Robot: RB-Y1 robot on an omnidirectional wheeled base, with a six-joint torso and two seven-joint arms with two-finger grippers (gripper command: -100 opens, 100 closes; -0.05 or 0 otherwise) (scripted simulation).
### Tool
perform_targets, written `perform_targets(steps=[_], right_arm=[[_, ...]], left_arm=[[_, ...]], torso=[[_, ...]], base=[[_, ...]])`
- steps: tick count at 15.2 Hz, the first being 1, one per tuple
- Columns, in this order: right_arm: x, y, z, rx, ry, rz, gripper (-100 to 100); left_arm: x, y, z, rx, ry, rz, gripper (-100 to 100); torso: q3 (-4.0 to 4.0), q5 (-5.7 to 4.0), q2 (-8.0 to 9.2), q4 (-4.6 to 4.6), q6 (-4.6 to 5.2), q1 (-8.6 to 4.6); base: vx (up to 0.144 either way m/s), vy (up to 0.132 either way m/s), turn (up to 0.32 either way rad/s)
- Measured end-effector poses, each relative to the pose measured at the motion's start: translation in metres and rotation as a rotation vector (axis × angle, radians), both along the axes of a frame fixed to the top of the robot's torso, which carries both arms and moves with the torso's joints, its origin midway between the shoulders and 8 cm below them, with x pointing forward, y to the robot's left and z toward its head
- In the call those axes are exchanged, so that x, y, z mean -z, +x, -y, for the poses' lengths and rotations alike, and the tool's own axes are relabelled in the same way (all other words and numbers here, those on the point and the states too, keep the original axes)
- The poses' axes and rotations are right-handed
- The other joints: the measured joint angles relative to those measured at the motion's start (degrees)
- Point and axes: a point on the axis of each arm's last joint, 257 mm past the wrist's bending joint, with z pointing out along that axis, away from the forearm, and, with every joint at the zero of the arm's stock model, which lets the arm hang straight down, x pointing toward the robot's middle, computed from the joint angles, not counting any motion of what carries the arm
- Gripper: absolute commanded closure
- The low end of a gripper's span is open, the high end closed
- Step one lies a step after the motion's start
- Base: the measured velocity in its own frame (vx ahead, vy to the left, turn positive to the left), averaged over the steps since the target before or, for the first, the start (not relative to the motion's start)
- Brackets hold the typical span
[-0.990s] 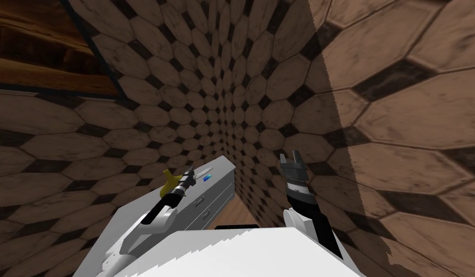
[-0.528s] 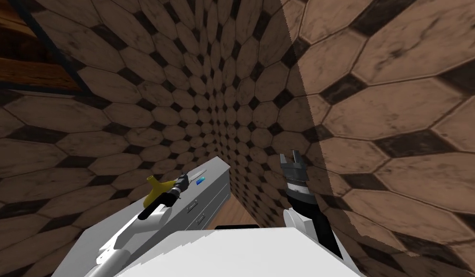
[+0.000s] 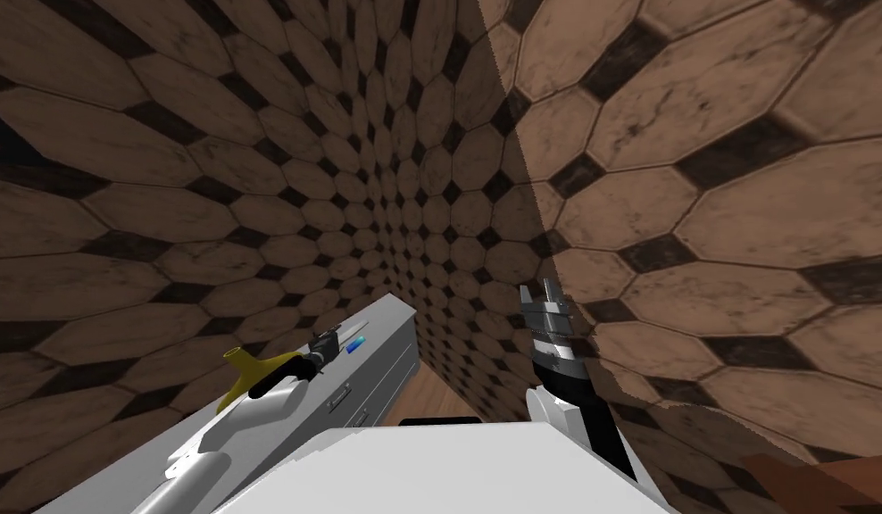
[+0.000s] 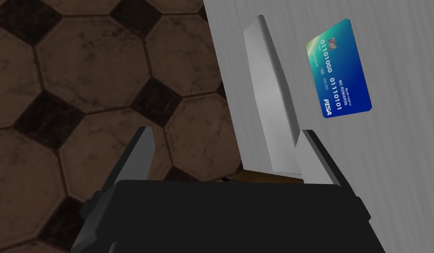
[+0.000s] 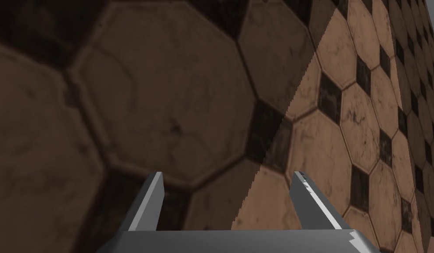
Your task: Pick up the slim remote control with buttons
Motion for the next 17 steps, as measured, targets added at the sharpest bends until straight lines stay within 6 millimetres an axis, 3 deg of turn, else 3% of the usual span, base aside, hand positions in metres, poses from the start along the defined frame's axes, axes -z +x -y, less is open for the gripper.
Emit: perform_targets(steps=[7, 9, 17], right_arm=[[0.0, 0.0, 0.0, 0.0, 0.0, 0.0, 0], [0.0, 0.0, 0.0, 0.0, 0.0, 0.0, 0], [0.0, 0.0, 0.0, 0.0, 0.0, 0.0, 0]], left_arm=[[0.037, -0.025, -0.047, -0.119, -0.076, -0.144, -100], [0.039, -0.035, -0.068, -0.163, -0.102, -0.186, -100], [0.064, -0.079, -0.119, -0.333, -0.218, -0.329, -100]], torso=[[-0.02, 0.0, -0.04, -0.01, -0.02, 0.01], [-0.03, 0.0, -0.06, -0.01, 0.03, 0.01], [-0.05, 0.0, -0.1, -0.02, 0.02, 0.05]], base=[[0.002, -0.015, -0.223], [0.01, -0.01, -0.179], [0.017, -0.005, -0.206]])
